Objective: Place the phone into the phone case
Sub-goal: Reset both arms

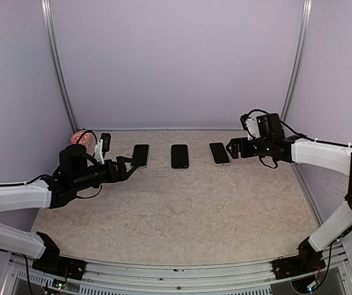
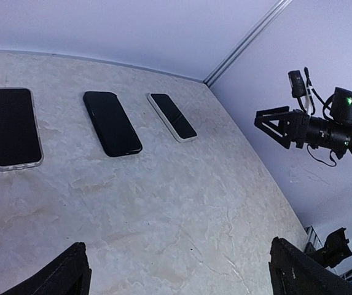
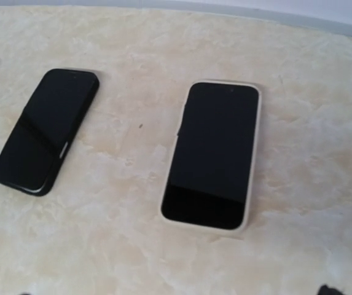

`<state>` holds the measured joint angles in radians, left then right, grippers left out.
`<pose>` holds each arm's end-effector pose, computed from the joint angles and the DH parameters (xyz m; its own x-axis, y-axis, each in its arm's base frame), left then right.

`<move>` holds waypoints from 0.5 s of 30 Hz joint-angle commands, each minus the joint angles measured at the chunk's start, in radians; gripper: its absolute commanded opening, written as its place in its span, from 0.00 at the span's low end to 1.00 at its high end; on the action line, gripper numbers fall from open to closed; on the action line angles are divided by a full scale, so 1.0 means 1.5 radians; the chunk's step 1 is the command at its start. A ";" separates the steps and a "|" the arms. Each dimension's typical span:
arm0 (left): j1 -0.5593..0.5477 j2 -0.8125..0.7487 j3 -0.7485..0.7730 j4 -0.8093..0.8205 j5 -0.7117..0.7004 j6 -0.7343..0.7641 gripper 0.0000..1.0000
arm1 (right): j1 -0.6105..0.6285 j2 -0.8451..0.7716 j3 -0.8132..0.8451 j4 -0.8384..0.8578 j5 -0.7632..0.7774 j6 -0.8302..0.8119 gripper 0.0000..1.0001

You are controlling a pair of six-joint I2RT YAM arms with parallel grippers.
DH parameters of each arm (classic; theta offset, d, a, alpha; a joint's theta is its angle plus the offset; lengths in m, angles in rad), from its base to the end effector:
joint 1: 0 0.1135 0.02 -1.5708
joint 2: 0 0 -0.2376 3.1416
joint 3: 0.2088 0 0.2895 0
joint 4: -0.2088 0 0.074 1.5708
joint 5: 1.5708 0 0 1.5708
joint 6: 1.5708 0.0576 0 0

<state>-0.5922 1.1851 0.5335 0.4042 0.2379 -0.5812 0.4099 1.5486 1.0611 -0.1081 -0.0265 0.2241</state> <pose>0.2564 -0.1889 0.1778 -0.5717 -0.2584 -0.7787 0.5003 0.6424 -0.5805 0.3681 0.1616 0.1976 -0.5947 -0.0162 -0.8038 -0.2937 0.9351 0.1985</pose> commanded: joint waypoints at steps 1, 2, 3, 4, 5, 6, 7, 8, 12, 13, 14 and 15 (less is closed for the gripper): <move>0.004 -0.044 0.025 -0.057 -0.083 0.036 0.99 | 0.005 -0.071 -0.050 0.035 0.013 -0.025 0.99; 0.004 -0.056 0.025 -0.065 -0.094 0.039 0.99 | 0.005 -0.084 -0.062 0.034 0.013 -0.026 0.99; 0.004 -0.064 0.026 -0.072 -0.107 0.042 0.99 | 0.005 -0.099 -0.076 0.038 0.013 -0.026 1.00; 0.002 -0.074 0.026 -0.081 -0.124 0.045 0.99 | 0.005 -0.122 -0.092 0.045 0.013 -0.026 1.00; 0.001 -0.089 0.025 -0.089 -0.148 0.052 0.99 | 0.005 -0.139 -0.111 0.052 0.013 -0.028 1.00; -0.001 -0.097 0.024 -0.096 -0.171 0.058 0.99 | 0.005 -0.159 -0.129 0.061 0.013 -0.030 0.99; -0.002 -0.109 0.022 -0.105 -0.193 0.060 0.99 | 0.005 -0.177 -0.150 0.066 0.020 -0.034 1.00; -0.003 -0.117 0.020 -0.112 -0.208 0.062 0.99 | 0.005 -0.199 -0.171 0.070 0.034 -0.036 0.99; -0.008 -0.157 0.008 -0.140 -0.261 0.055 0.99 | 0.005 -0.284 -0.240 0.087 0.082 -0.042 0.99; -0.009 -0.164 0.007 -0.151 -0.276 0.054 0.99 | 0.005 -0.300 -0.251 0.081 0.102 -0.038 0.99; -0.010 -0.175 0.004 -0.164 -0.295 0.055 0.99 | 0.005 -0.313 -0.259 0.077 0.115 -0.035 0.99; -0.010 -0.184 0.002 -0.179 -0.311 0.056 0.99 | 0.005 -0.321 -0.269 0.070 0.118 -0.036 0.99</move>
<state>-0.5999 0.9581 0.5465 0.2260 -0.0937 -0.5148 0.4103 1.1313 0.7036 -0.0196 0.0605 0.1761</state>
